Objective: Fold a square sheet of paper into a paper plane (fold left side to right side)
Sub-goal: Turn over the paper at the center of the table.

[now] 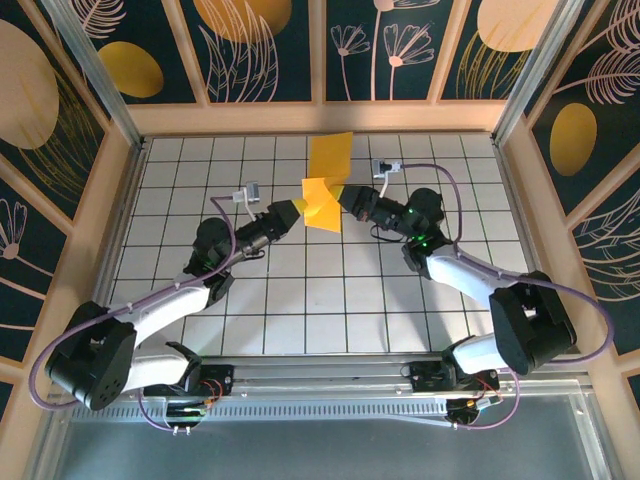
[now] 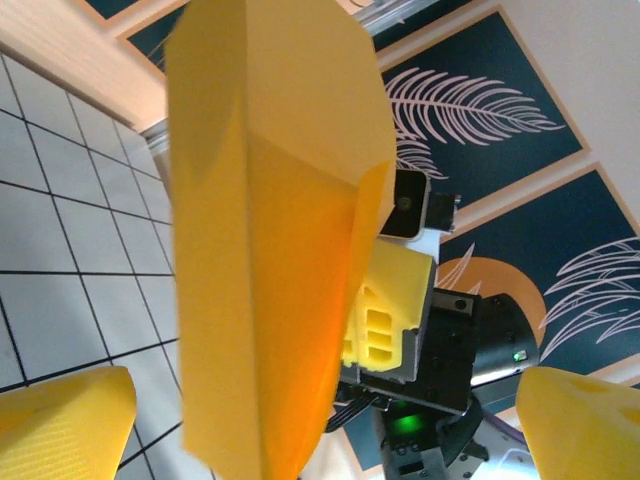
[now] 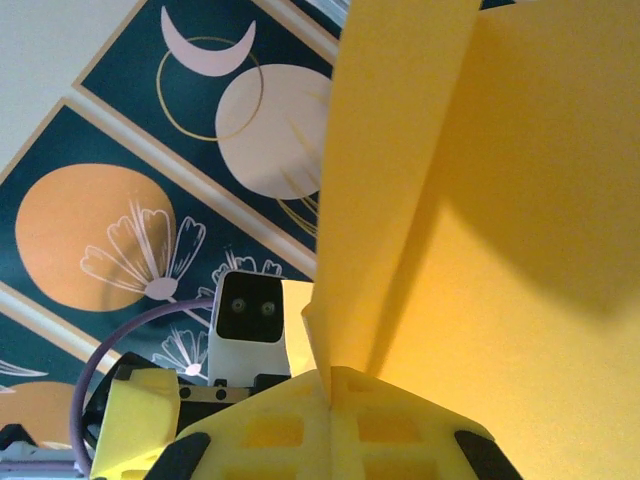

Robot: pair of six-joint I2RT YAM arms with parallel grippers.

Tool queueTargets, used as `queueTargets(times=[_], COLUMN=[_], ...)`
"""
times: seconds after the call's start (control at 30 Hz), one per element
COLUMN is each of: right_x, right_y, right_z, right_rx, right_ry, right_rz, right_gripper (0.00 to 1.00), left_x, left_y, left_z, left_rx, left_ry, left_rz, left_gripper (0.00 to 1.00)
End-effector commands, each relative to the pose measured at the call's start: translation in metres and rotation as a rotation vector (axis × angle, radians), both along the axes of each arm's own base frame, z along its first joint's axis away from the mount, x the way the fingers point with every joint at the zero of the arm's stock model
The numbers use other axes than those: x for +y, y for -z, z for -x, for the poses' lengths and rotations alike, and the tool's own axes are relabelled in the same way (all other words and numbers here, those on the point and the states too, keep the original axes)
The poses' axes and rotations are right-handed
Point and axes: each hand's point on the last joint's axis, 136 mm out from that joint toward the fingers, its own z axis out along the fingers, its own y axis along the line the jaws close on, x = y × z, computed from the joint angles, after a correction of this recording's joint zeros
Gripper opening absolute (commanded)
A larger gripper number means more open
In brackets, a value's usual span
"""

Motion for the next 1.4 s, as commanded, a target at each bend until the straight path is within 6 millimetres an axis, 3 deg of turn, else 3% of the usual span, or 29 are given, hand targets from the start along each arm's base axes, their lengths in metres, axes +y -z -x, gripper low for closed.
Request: queueTargets(times=[0.0,0.1,0.43,0.67,0.83,0.9,0.97,1.07,1.23,1.37], right_x=[0.008,0.012,0.016,0.014,0.007,0.001,-0.009,-0.043,-0.124,-0.174], right_y=[-0.024,-0.021,-0.014,-0.010,0.001,0.012,0.026,0.055,0.095,0.110], right_z=[0.005,0.005,0.004,0.007,0.003,-0.002,-0.011,-0.029,-0.043,-0.038], right_rx=[-0.060,-0.053,-0.039,-0.040,-0.037,-0.028,-0.012,0.033,0.120,0.166], right_ry=[-0.042,-0.046,-0.055,-0.047,0.019,0.071,0.157,0.358,0.686,0.833], right_rz=[-0.057,-0.057,-0.040,-0.012,0.077,0.155,0.267,0.492,0.839,0.973], right_gripper=[0.00,0.00,0.00,0.14,0.28,0.33,0.39,0.46,0.59,0.67], left_x=[-0.008,-0.013,-0.012,-0.012,-0.012,-0.012,-0.012,-0.009,-0.008,-0.011], left_y=[-0.025,-0.026,-0.025,-0.016,-0.006,-0.001,0.008,0.027,0.057,0.078], left_z=[0.006,0.007,0.001,-0.002,-0.005,-0.006,-0.007,-0.009,-0.005,-0.003], left_rx=[-0.061,-0.058,-0.042,-0.022,-0.008,-0.012,-0.005,-0.001,0.005,0.013], left_ry=[0.063,0.085,0.052,0.032,0.015,0.009,0.001,-0.017,-0.013,-0.046], left_rz=[0.064,0.077,0.063,0.028,-0.054,-0.111,-0.203,-0.426,-0.842,-1.147], left_gripper=[0.94,0.86,0.42,0.12,0.00,0.00,0.00,0.00,0.00,0.00])
